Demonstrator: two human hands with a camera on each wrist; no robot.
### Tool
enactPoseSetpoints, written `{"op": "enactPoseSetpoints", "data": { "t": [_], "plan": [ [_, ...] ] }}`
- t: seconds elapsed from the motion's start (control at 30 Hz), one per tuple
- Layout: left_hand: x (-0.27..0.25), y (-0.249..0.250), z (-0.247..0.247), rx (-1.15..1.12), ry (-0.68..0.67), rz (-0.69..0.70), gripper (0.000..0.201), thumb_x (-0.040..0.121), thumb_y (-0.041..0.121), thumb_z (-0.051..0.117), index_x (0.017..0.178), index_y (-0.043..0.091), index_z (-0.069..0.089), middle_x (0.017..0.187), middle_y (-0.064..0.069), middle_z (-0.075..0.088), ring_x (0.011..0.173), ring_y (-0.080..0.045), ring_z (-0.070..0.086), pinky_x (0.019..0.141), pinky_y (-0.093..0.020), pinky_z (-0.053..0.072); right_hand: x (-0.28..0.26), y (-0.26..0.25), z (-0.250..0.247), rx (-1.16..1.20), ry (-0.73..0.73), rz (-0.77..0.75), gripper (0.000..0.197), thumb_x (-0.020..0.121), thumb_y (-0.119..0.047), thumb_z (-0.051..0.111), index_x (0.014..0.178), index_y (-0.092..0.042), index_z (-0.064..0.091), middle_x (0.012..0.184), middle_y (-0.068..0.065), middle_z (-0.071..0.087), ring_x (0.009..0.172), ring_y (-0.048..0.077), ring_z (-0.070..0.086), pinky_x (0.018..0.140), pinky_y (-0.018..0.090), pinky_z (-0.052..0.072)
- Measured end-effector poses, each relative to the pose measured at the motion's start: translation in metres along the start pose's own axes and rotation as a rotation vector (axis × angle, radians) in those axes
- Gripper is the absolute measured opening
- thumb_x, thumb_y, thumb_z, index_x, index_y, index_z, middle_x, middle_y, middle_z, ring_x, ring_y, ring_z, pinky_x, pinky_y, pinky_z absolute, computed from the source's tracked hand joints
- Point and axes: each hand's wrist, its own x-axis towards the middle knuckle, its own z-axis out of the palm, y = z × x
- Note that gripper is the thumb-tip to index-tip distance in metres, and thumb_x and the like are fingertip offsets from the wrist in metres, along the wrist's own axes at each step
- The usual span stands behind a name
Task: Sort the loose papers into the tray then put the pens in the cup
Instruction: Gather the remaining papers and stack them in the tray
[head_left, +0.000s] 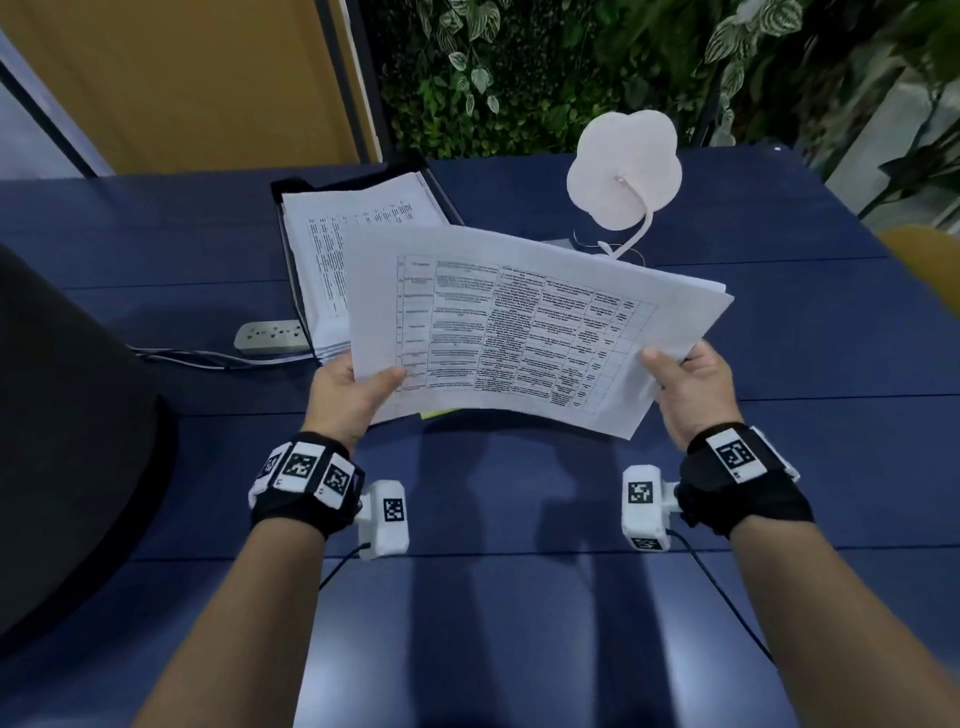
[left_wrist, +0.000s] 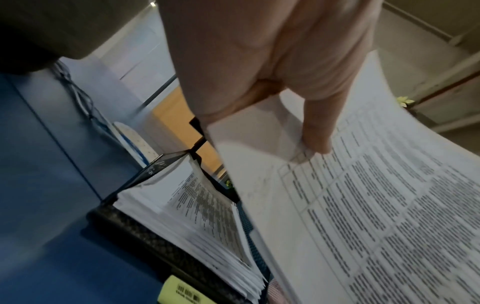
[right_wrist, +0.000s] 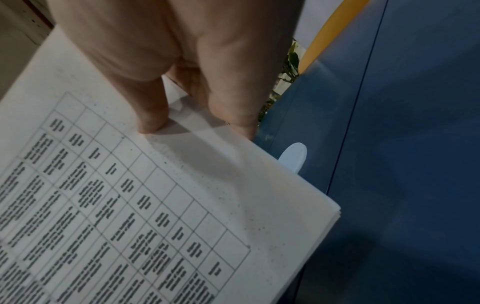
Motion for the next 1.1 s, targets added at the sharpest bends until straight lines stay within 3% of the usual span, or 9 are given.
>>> {"op": "enactPoseSetpoints", "data": {
  "t": [0.17, 0.27, 0.4, 0.53, 0.67, 0.77, 0.87, 0.97, 1.1],
  "plan": [
    [-0.013, -0.020, -0.003, 0.040, -0.009, -0.104, 0.021, 0.077, 0.000, 0.074, 0.092, 0.014, 0.069, 0.089, 0.005, 0.074, 0.088, -0.015, 0.069, 0.090, -0.039, 0.052, -0.008, 0.016, -0.006, -0.078, 0.021, 0.059, 0.023, 0.083, 0.005, 0.064, 0.088, -0.017, 0.066, 0.090, 0.002, 0.069, 0.086, 0.021, 0.063, 0.090, 0.045, 0.051],
    [-0.018, -0.027, 0.000, 0.048, 0.013, -0.159, 0.018, 0.074, 0.006, 0.079, 0.090, 0.008, 0.070, 0.090, -0.003, 0.073, 0.088, -0.025, 0.069, 0.092, -0.047, 0.052, -0.011, 0.025, -0.006, -0.111, 0.021, 0.072, 0.025, 0.084, 0.005, 0.063, 0.089, -0.019, 0.066, 0.080, -0.007, 0.073, 0.077, 0.012, 0.066, 0.082, 0.035, 0.054],
    [-0.019, -0.020, 0.006, 0.018, 0.021, -0.140, 0.016, 0.077, 0.001, 0.074, 0.091, 0.008, 0.070, 0.088, 0.001, 0.074, 0.084, -0.018, 0.070, 0.090, -0.042, 0.054, -0.010, 0.022, -0.004, -0.120, 0.006, 0.061, 0.025, 0.086, 0.004, 0.061, 0.095, -0.019, 0.064, 0.092, -0.001, 0.070, 0.083, 0.015, 0.065, 0.083, 0.033, 0.053],
    [-0.017, -0.013, 0.005, 0.036, 0.065, -0.152, 0.044, 0.071, 0.017, 0.083, 0.106, -0.003, 0.065, 0.100, -0.011, 0.072, 0.093, -0.024, 0.070, 0.091, -0.046, 0.053, -0.008, 0.013, -0.002, -0.185, 0.006, 0.023, 0.025, 0.085, 0.002, 0.063, 0.091, -0.022, 0.060, 0.090, 0.000, 0.066, 0.081, 0.014, 0.062, 0.081, 0.034, 0.050],
    [-0.014, -0.005, 0.002, 0.062, 0.072, -0.120, 0.072, 0.059, 0.039, 0.088, 0.106, -0.009, 0.063, 0.096, -0.013, 0.071, 0.089, -0.024, 0.070, 0.088, -0.049, 0.054, -0.005, -0.006, 0.005, -0.397, 0.047, -0.175, 0.032, 0.082, -0.002, 0.067, 0.100, -0.025, 0.055, 0.095, -0.006, 0.061, 0.082, 0.000, 0.060, 0.077, 0.020, 0.049],
    [-0.012, 0.015, 0.006, 0.155, -0.024, -0.071, 0.016, 0.077, 0.010, 0.078, 0.075, -0.004, 0.069, 0.063, 0.008, 0.067, 0.058, -0.004, 0.063, 0.067, -0.024, 0.056, -0.003, -0.022, 0.010, -1.053, -0.003, -0.258, 0.042, 0.083, -0.026, 0.067, 0.123, -0.032, 0.056, 0.129, -0.003, 0.049, 0.125, 0.019, 0.042, 0.108, 0.043, 0.026],
    [-0.011, 0.038, 0.012, 0.300, -0.168, 0.031, 0.012, 0.079, -0.002, 0.071, 0.074, 0.008, 0.075, 0.059, 0.015, 0.068, 0.061, 0.002, 0.064, 0.066, -0.017, 0.051, -0.008, -0.037, 0.022, -1.423, -0.111, -0.321, 0.046, 0.085, -0.046, 0.060, 0.129, -0.043, 0.049, 0.142, -0.005, 0.038, 0.139, 0.020, 0.020, 0.110, 0.061, 0.002],
    [-0.007, 0.053, 0.014, 0.361, -0.265, 0.070, 0.015, 0.078, 0.000, 0.073, 0.083, 0.014, 0.074, 0.081, 0.002, 0.073, 0.085, -0.016, 0.069, 0.081, -0.028, 0.055, -0.012, -0.047, 0.034, -1.432, -0.247, -0.351, 0.042, 0.089, -0.047, 0.054, 0.130, -0.046, 0.044, 0.129, -0.009, 0.052, 0.132, 0.016, 0.034, 0.109, 0.061, 0.000],
    [-0.008, 0.060, 0.020, 0.244, -0.246, 0.044, 0.021, 0.076, 0.002, 0.075, 0.083, 0.021, 0.072, 0.083, 0.006, 0.074, 0.087, -0.019, 0.069, 0.091, -0.046, 0.053, -0.015, -0.050, 0.039, -1.269, -0.362, -0.302, 0.011, 0.094, -0.032, 0.053, 0.093, -0.039, 0.061, 0.079, -0.009, 0.063, 0.091, 0.016, 0.054, 0.111, 0.047, 0.018]
  ]
}}
